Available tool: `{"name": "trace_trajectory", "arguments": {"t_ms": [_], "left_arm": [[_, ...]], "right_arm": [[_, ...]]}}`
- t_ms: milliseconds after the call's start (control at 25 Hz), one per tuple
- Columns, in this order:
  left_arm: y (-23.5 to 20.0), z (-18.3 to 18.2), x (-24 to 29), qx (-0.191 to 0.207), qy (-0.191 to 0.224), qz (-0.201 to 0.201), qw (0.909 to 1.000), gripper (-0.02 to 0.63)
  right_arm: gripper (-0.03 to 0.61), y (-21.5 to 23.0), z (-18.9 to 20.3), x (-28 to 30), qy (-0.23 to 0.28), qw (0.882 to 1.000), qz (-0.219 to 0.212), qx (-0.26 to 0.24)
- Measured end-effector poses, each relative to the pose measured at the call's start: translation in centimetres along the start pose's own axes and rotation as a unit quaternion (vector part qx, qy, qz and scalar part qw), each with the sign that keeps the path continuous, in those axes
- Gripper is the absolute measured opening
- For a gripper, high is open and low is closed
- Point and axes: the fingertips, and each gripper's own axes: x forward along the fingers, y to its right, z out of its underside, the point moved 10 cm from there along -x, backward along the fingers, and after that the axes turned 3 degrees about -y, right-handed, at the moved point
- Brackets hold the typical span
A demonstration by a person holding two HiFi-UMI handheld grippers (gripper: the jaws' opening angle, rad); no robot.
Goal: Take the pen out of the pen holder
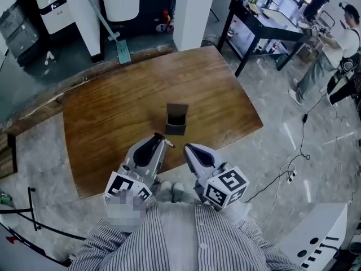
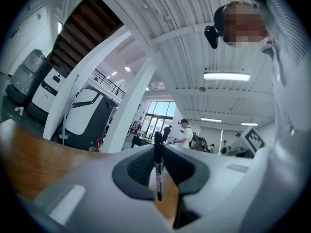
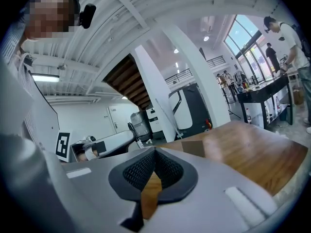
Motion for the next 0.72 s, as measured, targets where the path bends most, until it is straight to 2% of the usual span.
{"name": "trace_trajectory", "arguments": {"t_ms": [360, 600, 720], "left_arm": [[0.7, 1.6, -1.6, -0.045, -0.022, -0.008, 0.9987, 0.061], [1.2, 2.4, -1.2, -0.088, -0.03, 0.006, 0.9957, 0.061], [1.2, 2.8, -0.9, -0.09, -0.034, 0.01, 0.9953, 0.061]], "right_arm": [[0.0, -1.5, 1.2, -1.6, -0.007, 1.0, 0.014, 0.003], [0.0, -1.8, 1.1, -1.6, -0.017, 1.0, 0.009, -0.005], [0.0, -1.6, 1.2, -1.4, -0.026, 1.0, 0.007, -0.005]]}}
